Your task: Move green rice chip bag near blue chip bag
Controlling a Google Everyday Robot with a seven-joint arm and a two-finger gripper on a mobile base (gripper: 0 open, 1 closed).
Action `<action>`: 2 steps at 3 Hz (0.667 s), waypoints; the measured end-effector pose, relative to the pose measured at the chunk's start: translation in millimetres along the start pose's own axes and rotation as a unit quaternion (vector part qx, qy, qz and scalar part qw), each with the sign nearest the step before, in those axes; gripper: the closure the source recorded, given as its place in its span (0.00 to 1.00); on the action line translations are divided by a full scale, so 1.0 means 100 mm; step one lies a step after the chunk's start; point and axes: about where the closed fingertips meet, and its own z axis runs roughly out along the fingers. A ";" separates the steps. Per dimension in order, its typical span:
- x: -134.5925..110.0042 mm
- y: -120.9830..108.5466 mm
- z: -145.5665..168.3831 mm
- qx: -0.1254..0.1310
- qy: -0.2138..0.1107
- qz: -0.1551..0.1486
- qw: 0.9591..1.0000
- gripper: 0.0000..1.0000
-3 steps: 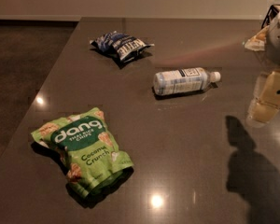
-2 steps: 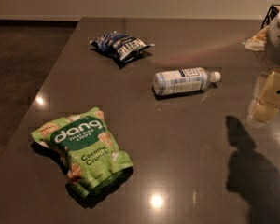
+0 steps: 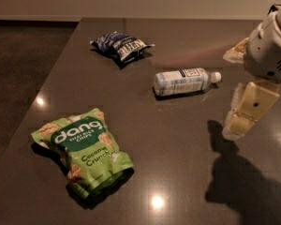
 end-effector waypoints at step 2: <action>-0.77 0.57 0.51 -0.034 -0.060 -0.051 0.996 0.00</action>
Offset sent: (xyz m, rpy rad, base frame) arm -0.0400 0.1610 -0.0706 0.1327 0.0339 0.2192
